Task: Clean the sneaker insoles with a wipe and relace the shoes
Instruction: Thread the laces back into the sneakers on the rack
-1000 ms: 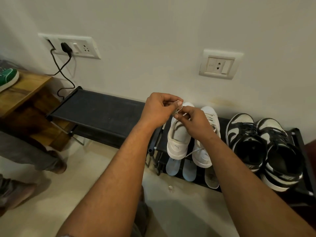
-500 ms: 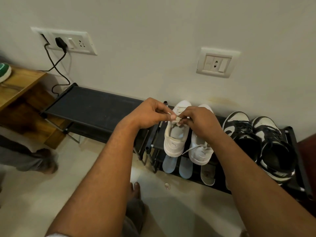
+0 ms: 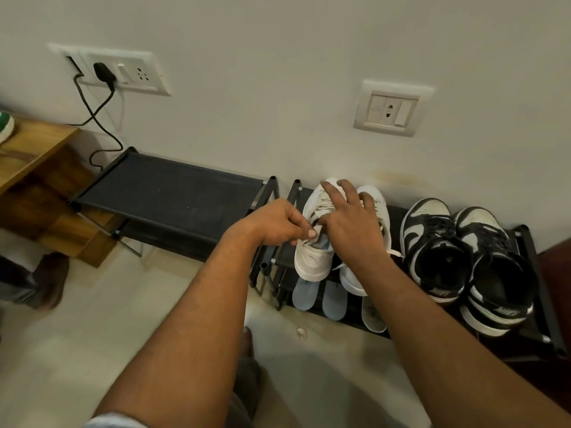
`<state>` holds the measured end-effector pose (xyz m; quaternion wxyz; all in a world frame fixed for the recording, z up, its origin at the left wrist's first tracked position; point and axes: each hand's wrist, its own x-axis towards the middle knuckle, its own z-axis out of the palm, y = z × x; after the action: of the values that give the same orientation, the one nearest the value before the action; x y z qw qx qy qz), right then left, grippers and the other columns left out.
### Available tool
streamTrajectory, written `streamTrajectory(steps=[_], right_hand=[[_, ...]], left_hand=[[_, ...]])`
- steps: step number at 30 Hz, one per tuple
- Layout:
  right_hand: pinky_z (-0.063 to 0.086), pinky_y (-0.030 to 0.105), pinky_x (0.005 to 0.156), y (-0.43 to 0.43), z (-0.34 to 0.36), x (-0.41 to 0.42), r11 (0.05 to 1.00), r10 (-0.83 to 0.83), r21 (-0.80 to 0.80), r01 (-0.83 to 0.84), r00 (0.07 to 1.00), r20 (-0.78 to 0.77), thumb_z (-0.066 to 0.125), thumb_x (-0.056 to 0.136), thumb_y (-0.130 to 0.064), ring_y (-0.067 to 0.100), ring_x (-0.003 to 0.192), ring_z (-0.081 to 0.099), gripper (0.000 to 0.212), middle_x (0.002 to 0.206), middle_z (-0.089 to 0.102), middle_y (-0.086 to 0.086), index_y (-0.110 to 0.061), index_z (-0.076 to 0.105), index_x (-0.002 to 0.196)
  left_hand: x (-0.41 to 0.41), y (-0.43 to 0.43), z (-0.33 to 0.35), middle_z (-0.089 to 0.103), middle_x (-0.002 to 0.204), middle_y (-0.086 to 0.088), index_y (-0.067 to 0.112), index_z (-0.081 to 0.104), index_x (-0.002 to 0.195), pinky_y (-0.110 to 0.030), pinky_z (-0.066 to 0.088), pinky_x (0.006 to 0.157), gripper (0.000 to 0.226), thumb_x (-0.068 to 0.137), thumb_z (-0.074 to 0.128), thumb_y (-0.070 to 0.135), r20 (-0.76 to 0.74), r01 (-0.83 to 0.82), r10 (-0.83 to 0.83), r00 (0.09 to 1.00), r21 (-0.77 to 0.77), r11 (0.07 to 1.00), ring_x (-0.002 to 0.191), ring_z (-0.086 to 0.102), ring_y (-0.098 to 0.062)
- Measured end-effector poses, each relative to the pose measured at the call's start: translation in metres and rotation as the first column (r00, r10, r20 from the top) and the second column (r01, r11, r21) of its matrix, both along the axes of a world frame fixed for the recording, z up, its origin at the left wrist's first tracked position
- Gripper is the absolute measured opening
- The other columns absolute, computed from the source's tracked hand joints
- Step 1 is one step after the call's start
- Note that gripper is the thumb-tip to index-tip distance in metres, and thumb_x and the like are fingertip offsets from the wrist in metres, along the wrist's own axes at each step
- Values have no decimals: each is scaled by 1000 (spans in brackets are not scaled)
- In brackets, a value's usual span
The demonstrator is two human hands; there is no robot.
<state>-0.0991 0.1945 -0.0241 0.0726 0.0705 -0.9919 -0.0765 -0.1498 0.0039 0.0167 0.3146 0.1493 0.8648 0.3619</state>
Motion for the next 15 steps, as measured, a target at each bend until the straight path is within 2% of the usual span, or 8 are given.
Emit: streamTrajectory(steps=[2, 4, 6, 11, 13, 15], right_hand=[[24, 57, 116, -4, -1, -2, 1000, -20, 17, 19, 1000, 22, 67, 93, -42, 33, 157, 10, 15, 173, 17, 1, -37, 80, 100], [21, 59, 118, -8, -1, -2, 999, -39, 19, 39, 999, 21, 65, 95, -43, 33, 157, 9, 18, 173, 18, 1, -36, 79, 104], [19, 60, 120, -10, 0, -2, 998, -53, 17, 52, 998, 25, 64, 95, -46, 33, 158, 10, 23, 172, 21, 1, -35, 78, 109], [18, 62, 120, -12, 4, 1, 997, -71, 34, 69, 995, 70, 66, 92, -55, 32, 157, 12, 31, 169, 31, 1, -35, 76, 113], [18, 62, 121, -12, 5, 2, 997, -72, 29, 70, 995, 71, 66, 92, -53, 32, 156, 15, 31, 166, 35, 2, -34, 76, 115], [17, 63, 121, -13, 5, 1, 997, -75, 20, 74, 995, 66, 64, 94, -49, 32, 156, 17, 30, 165, 37, 2, -34, 75, 118]], left_hand=[[1, 5, 1, 78, 74, 11, 24, 86, 96, -22, 51, 67, 8, 97, 79, 29, -61, -22, 20, 998, -34, 999, 64, 72, -4], [3, 12, 4, 80, 79, 11, 30, 85, 88, -32, 60, 78, 12, 96, 79, 35, -163, -42, 25, 986, -102, 994, 64, 76, -7], [5, 19, 13, 78, 74, 14, 31, 85, 84, -36, 62, 84, 14, 95, 79, 38, -236, -49, 6, 972, -175, 983, 63, 75, -5], [6, 25, 28, 80, 82, 8, 28, 86, 82, -41, 63, 89, 10, 91, 82, 32, -206, 38, -92, 974, -250, 967, 77, 77, -10], [9, 30, 21, 79, 85, 4, 23, 86, 89, -42, 63, 90, 11, 92, 80, 32, -183, 98, -162, 970, -315, 944, 84, 75, -16], [13, 35, 9, 76, 86, 1, 19, 83, 98, -44, 62, 87, 16, 95, 75, 34, -224, 104, -205, 953, -396, 912, 84, 72, -19]])
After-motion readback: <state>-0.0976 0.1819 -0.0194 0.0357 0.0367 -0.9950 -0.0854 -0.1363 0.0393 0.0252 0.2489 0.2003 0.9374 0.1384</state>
